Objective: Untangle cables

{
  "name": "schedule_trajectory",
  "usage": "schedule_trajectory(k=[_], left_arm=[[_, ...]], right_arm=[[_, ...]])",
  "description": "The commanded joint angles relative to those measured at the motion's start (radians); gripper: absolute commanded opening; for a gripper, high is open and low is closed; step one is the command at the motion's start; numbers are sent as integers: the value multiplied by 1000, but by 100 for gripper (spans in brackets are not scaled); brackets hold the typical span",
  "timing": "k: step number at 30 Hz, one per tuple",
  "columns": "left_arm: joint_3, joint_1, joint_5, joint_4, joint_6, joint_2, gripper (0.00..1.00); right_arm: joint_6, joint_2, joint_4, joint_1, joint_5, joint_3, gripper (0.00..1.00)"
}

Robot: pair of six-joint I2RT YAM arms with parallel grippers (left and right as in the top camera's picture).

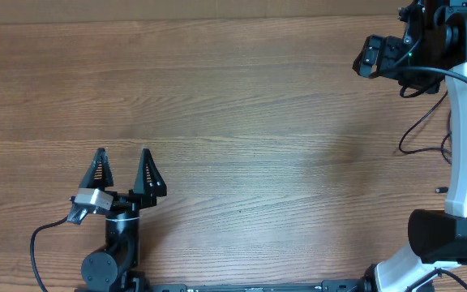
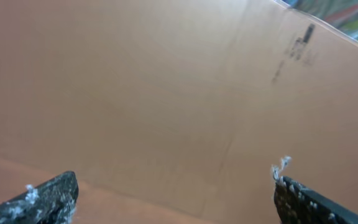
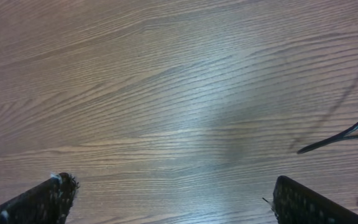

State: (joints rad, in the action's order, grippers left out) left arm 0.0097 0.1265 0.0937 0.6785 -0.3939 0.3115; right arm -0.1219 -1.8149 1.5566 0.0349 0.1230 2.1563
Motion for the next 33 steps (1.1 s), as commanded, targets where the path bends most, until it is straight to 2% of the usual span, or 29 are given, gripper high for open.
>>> schedule_trajectory(k=[1,13,15,16,29,33], left_arm=[[-5,-3,61,-70,-11,-29,100],[-5,-5,119,-547,-13,-177,100],[-5,-5,147,-710,-14,-272,99],[-5,-4,150,-730,25,-311,100],[-5,-5,167,-737,87,-309,100],[-5,-5,143,-739,153,-309,100]], right_arm=[[8,19,-3,0,-7,11,100],[8,19,-3,0,-7,11,100],[8,19,-3,0,-7,11,100],[8,19,-3,0,-7,11,100],[8,19,-3,0,-7,11,100],[8,19,-3,-2,-7,11,100]])
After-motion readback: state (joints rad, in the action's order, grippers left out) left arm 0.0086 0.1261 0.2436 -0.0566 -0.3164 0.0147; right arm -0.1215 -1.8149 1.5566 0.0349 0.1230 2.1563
